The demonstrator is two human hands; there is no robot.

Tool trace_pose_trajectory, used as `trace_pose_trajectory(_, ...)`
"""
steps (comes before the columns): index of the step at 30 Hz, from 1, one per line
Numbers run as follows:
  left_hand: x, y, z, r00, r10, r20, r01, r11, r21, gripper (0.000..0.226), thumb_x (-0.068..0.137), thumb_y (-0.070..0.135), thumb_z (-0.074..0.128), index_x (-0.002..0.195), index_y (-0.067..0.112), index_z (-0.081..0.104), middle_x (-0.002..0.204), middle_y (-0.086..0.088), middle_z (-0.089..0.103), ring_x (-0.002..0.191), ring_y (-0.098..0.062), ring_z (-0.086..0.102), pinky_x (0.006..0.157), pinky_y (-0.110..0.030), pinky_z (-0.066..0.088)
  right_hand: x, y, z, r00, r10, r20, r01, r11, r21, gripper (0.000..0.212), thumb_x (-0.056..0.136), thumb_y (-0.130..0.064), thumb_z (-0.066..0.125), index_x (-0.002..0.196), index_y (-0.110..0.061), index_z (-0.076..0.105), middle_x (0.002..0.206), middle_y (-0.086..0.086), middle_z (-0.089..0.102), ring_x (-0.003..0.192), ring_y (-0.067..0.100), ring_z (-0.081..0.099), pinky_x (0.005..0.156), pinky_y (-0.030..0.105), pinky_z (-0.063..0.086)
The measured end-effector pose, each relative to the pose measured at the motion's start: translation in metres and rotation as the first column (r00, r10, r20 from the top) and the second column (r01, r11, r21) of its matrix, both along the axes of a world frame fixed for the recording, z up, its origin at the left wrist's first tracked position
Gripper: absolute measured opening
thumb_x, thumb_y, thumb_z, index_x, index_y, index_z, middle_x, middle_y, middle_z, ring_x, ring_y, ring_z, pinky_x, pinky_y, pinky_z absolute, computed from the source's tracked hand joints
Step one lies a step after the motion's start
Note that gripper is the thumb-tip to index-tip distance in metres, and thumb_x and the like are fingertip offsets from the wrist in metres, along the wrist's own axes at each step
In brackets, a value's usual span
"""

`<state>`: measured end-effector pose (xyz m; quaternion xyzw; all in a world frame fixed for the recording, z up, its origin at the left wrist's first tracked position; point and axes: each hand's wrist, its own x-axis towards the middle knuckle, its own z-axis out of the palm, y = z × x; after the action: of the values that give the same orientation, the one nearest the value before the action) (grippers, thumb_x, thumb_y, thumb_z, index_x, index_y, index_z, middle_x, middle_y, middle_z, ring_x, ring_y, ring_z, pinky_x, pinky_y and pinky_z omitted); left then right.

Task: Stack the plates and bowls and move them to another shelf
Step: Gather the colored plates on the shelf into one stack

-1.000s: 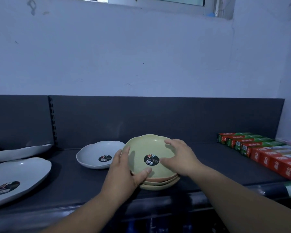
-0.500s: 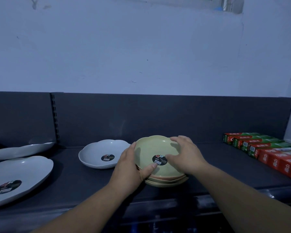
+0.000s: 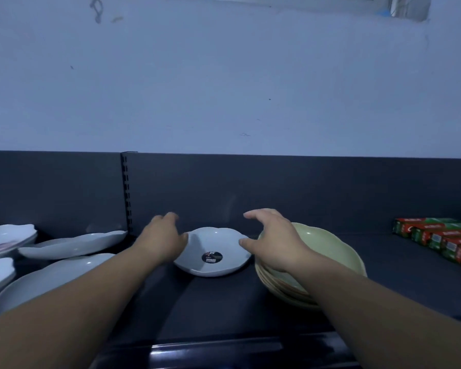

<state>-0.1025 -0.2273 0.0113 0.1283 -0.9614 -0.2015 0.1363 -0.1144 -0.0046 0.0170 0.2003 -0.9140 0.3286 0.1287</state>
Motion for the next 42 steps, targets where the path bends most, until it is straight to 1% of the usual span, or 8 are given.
trace_pose_trajectory(4,-0.014,-0.018,-0.002,0.972,-0.002,0.235,0.03,0.993,-0.115,0.059,0.091,0.038,0.052,0.141,0.012,0.034,0.137,-0.01,0.049,0.108,-0.024,0.054,0.078,-0.028,0.044,-0.002,-0.037,-0.005,0.999,0.038,0.025,-0.039,0.999,0.011,0.057,0.087,-0.029,0.068,0.141,-0.029,0.047,0.147,-0.009,0.037,0.123,0.008,0.045,0.088,0.016,0.031)
trace_pose_trajectory(7,-0.028,-0.022,-0.008,0.939,-0.019,0.344,0.086,0.98,-0.181,0.055,0.089,0.041,0.055,0.134,0.012,0.043,0.131,-0.007,0.054,0.112,-0.023,0.055,0.084,-0.028,0.044,-0.006,-0.051,-0.011,0.998,0.028,0.048,-0.03,0.999,0.028,0.058,0.088,-0.027,0.068,0.141,-0.028,0.046,0.147,-0.008,0.037,0.126,0.009,0.044,0.089,0.016,0.032)
trace_pose_trajectory(17,-0.053,-0.023,-0.02,0.916,-0.014,0.402,0.125,0.96,-0.252,0.042,0.084,0.01,0.059,0.125,0.006,0.055,0.111,-0.004,0.063,0.101,-0.022,0.064,0.076,-0.026,0.053,-0.011,-0.06,-0.02,0.989,-0.06,0.134,0.052,0.997,0.065,0.061,0.085,-0.03,0.07,0.141,-0.028,0.045,0.147,-0.004,0.036,0.126,0.014,0.044,0.088,0.018,0.032)
trace_pose_trajectory(26,-0.032,-0.038,-0.003,0.999,-0.008,-0.048,0.01,0.999,0.031,0.036,0.083,-0.003,0.042,0.114,0.004,0.06,0.114,-0.017,0.062,0.104,-0.032,0.058,0.081,-0.034,0.048,-0.006,-0.059,-0.008,0.993,-0.031,0.112,0.028,0.999,0.028,0.061,0.088,-0.029,0.068,0.144,-0.028,0.043,0.148,-0.005,0.036,0.132,0.01,0.039,0.087,0.016,0.03)
trace_pose_trajectory(30,-0.018,-0.045,0.019,0.96,0.025,-0.279,0.021,0.987,0.161,0.031,0.079,-0.005,0.044,0.103,0.005,0.061,0.103,-0.017,0.063,0.088,-0.032,0.055,0.065,-0.03,0.042,-0.003,-0.051,0.009,0.999,-0.048,0.02,0.049,0.998,-0.05,0.059,0.088,-0.027,0.069,0.142,-0.024,0.044,0.149,-0.006,0.034,0.127,0.001,0.04,0.078,0.006,0.024)
trace_pose_trajectory(33,-0.005,-0.03,0.031,0.948,0.003,-0.319,0.076,0.969,0.234,0.03,0.079,-0.004,0.043,0.097,0.008,0.063,0.092,-0.01,0.064,0.077,-0.024,0.054,0.051,-0.025,0.036,-0.001,-0.039,0.022,0.994,-0.1,-0.038,0.097,0.992,-0.079,0.062,0.088,-0.027,0.066,0.145,-0.022,0.041,0.156,-0.003,0.025,0.135,0.004,0.035,0.085,0.006,0.021)
trace_pose_trajectory(37,0.005,0.008,0.034,0.934,-0.051,-0.353,0.17,0.934,0.314,0.031,0.077,-0.003,0.044,0.095,0.008,0.066,0.09,-0.007,0.067,0.083,-0.025,0.06,0.062,-0.031,0.051,0.008,-0.007,0.036,0.985,-0.171,-0.013,0.168,0.979,-0.113,0.065,0.09,-0.031,0.064,0.148,-0.018,0.037,0.157,-0.001,0.028,0.141,0.015,0.033,0.107,0.024,0.028)
trace_pose_trajectory(42,0.01,0.058,0.02,0.931,-0.15,-0.332,0.286,0.866,0.41,0.026,0.072,0.004,0.044,0.082,0.013,0.067,0.082,-0.007,0.069,0.085,-0.03,0.066,0.077,-0.045,0.058,0.024,0.048,0.039,0.964,-0.264,0.045,0.267,0.953,-0.145,0.063,0.091,-0.03,0.063,0.148,-0.019,0.039,0.149,0.0,0.043,0.128,0.018,0.046,0.088,0.021,0.035)
